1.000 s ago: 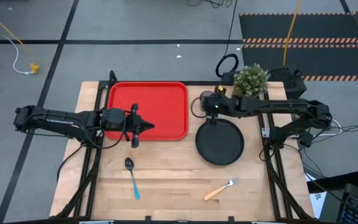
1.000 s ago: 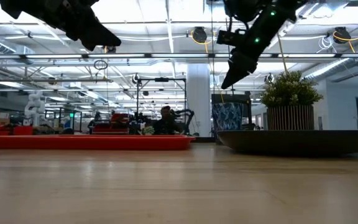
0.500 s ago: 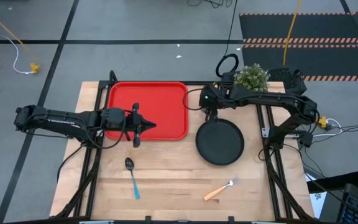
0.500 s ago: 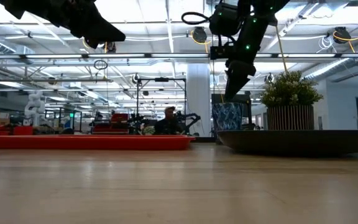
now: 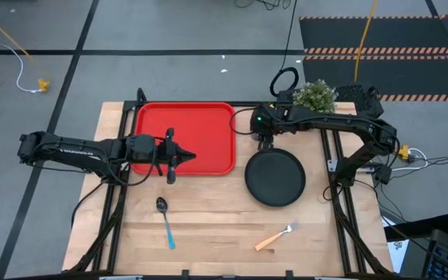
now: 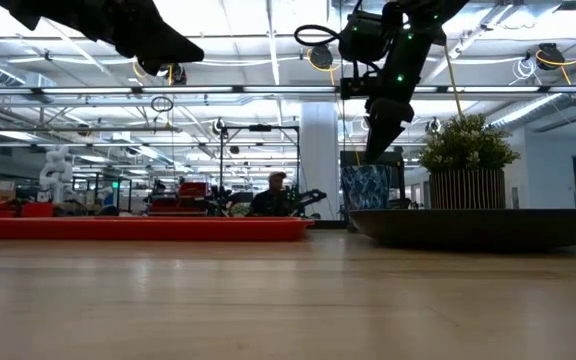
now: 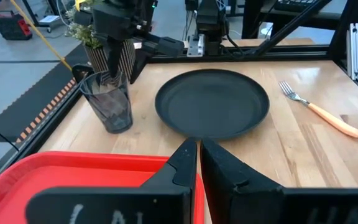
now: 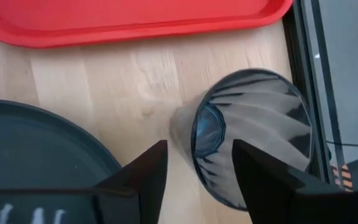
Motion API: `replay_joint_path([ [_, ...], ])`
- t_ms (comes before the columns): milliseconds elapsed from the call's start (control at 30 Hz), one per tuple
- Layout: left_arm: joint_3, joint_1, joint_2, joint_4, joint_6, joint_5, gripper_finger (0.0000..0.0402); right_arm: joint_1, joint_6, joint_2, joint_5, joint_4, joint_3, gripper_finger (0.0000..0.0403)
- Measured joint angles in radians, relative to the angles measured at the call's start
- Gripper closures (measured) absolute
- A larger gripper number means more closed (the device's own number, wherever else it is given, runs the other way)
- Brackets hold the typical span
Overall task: Pick and place plate/cup/fork/spoon on tray
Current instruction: Put the black cup on the top right of the red tray
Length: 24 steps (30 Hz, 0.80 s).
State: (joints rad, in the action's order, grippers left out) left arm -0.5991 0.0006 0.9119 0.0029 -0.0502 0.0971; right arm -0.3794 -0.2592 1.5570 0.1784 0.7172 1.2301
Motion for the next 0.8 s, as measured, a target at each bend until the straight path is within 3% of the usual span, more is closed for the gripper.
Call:
replay_joint_path([
  [433, 0.0, -0.003, 0.0, 0.001, -0.004, -0.001, 0.0376, 0.0, -0.024, 0.098, 0.04, -0.011, -0.001, 0.0298],
  [700, 0.0, -0.003, 0.0, 0.001, -0.008, -0.001, 0.0376, 0.001, -0.058, 0.102, 0.057, -0.039, -0.002, 0.0386],
  [800, 0.0, -0.002, 0.0, 0.002, -0.009, -0.001, 0.0376, 0.006, -0.06, 0.084, 0.058, -0.062, -0.002, 0.0395],
])
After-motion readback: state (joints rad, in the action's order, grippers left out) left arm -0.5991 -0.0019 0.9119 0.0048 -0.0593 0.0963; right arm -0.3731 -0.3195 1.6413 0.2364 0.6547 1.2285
